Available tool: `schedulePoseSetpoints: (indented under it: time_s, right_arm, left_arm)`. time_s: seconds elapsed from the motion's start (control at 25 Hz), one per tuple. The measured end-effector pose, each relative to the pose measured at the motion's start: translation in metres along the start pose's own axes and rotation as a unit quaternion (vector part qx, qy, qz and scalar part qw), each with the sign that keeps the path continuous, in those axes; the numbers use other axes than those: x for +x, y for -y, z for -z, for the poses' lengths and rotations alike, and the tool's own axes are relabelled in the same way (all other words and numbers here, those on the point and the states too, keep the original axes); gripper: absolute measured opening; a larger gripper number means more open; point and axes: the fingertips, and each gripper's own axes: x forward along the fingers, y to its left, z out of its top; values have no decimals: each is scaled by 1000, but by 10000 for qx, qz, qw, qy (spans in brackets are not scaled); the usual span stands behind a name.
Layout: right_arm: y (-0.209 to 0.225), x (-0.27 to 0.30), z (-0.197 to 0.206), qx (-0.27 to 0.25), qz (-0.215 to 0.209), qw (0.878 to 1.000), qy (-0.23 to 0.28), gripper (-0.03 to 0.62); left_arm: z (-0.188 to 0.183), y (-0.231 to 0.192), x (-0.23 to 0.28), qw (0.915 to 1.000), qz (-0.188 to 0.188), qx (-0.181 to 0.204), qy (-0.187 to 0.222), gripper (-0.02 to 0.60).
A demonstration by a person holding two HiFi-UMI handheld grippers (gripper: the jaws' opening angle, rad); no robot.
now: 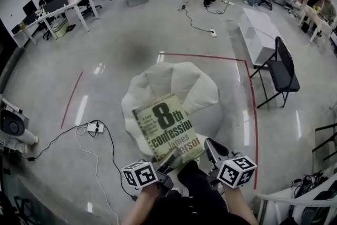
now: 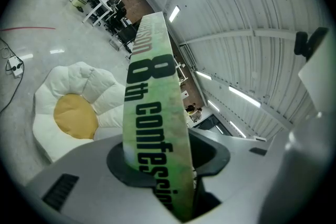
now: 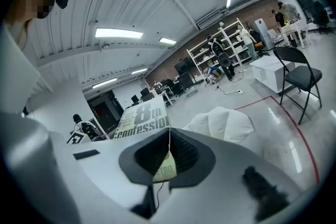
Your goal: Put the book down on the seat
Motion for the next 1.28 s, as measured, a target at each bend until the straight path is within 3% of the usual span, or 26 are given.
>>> schedulePoseSetpoints:
  time_s: [0.2,0.72,1.0,1.28]
  right_arm:
    - [38,39,-34,-24,-158,9998,-139,14]
    - [117,97,-59,104,-242,9988,-424,14]
    - [163,147,-59,147,-380,9957,-838,14]
    - [194,199,-49,105,-381,9934,-1080,14]
  left_arm:
    - [-27,-9,52,9998,-130,-151,17,184]
    - [-53,-54,144,9969,-744,-159,-222,184]
    - [-64,-107,188,9870,-1536,-137,-444,184]
    - [-61,-169,223,9764,-2022,-200,-735,184]
